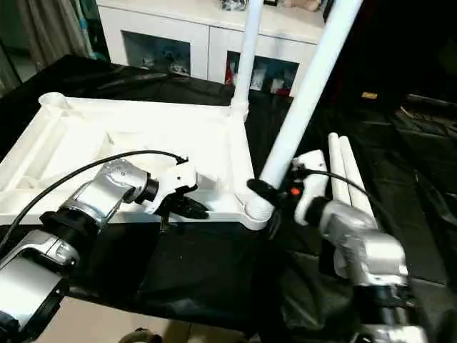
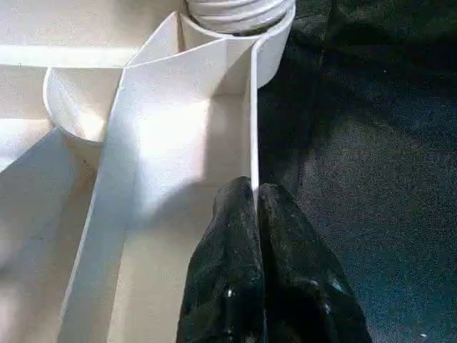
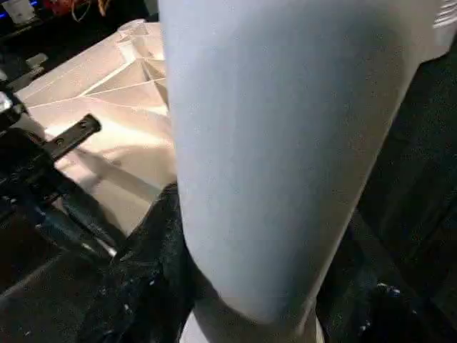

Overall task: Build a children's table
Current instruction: Insert table leg to table base

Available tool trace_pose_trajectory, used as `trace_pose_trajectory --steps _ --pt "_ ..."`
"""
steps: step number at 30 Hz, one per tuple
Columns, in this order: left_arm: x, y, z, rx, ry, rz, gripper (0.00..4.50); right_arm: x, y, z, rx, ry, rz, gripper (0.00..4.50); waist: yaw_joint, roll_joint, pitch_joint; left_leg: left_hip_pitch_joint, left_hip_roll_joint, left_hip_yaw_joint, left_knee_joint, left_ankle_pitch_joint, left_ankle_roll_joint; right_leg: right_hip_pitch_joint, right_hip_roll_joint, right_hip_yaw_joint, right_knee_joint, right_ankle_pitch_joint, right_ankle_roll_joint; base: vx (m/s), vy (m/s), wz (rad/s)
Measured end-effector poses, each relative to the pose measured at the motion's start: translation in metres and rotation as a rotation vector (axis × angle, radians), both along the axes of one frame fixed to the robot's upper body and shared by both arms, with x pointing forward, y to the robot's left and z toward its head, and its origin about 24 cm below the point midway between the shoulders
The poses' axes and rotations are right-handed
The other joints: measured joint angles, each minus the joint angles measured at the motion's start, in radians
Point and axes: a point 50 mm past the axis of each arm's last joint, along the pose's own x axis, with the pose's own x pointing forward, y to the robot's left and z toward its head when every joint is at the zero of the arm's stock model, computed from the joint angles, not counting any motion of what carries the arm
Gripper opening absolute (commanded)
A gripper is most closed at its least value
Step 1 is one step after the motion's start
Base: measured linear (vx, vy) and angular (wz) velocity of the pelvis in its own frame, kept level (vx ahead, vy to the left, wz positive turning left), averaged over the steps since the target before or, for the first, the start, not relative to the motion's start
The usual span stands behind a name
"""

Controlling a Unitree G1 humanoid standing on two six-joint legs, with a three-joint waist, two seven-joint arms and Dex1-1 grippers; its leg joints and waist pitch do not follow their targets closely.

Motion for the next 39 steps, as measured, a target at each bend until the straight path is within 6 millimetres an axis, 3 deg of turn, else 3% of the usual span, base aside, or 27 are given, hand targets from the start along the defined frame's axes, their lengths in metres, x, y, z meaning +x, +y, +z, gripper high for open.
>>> trace_pose_trajectory --steps 12,21,25,33,39 --pt "0.000 0.000 -0.001 0.000 -0.014 0.007 0.00 -0.010 0.000 -0.011 0.076 -0.054 -0.043 1.86 0.001 0.003 -0.002 0.000 0.000 0.000 0.000 0.000 0.000 0.000 0.000 0.000 0.000 -0.003 0.004 0.000 0.000 0.00" --pt "-0.001 -0.002 -0.004 0.005 -0.009 -0.001 0.00 -0.024 0.000 -0.018 -0.001 -0.164 -0.074 1.86 0.001 0.023 -0.013 0.001 0.000 -0.001 -0.003 0.000 0.000 0.001 0.000 0.000 -0.002 -0.003 0.005 0.000 0.000 0.00" --pt "-0.001 -0.002 -0.005 0.008 -0.006 -0.001 0.00 -0.028 0.001 -0.019 -0.025 -0.188 -0.072 1.86 0.001 0.027 -0.015 0.003 0.000 -0.001 -0.004 0.000 0.000 0.002 0.000 -0.001 -0.002 -0.004 0.006 0.000 0.000 0.00" --pt "-0.002 -0.003 -0.008 0.016 -0.001 -0.022 0.00 -0.030 0.000 -0.017 -0.089 -0.169 0.001 1.86 0.000 0.030 -0.015 0.014 -0.001 -0.001 -0.010 0.000 0.000 0.016 0.000 -0.002 -0.014 -0.004 0.007 0.000 0.000 0.00" --pt "-0.003 -0.003 -0.008 0.023 -0.003 -0.044 0.00 -0.026 -0.001 -0.012 -0.133 -0.148 0.085 1.86 0.000 0.030 -0.016 0.014 -0.002 -0.001 -0.010 0.000 0.000 0.018 0.000 -0.001 -0.016 -0.004 0.007 0.000 0.000 0.00"
